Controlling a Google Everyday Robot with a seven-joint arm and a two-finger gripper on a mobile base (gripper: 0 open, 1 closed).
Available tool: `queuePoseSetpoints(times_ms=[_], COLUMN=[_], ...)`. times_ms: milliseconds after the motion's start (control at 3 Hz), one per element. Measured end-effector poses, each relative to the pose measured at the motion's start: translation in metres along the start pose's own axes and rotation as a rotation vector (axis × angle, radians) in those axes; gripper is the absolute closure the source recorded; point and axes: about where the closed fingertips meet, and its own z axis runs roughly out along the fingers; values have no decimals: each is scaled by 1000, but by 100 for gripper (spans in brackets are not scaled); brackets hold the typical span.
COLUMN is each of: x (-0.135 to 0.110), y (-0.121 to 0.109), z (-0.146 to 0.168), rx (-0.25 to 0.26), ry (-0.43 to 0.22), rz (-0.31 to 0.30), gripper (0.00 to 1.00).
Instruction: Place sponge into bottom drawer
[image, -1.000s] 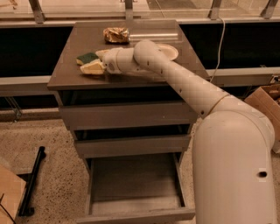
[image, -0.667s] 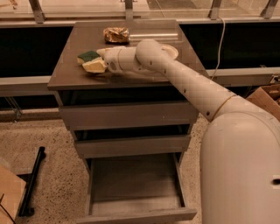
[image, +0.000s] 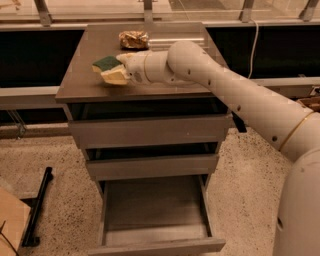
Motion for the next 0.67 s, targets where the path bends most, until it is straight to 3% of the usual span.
queuePoseSetpoints(times_ms=[333,667], x=[-3,17], y=[41,71], z=[-45,-89], rx=[-22,-45], ry=[14,37], rz=[10,65], gripper=[100,100])
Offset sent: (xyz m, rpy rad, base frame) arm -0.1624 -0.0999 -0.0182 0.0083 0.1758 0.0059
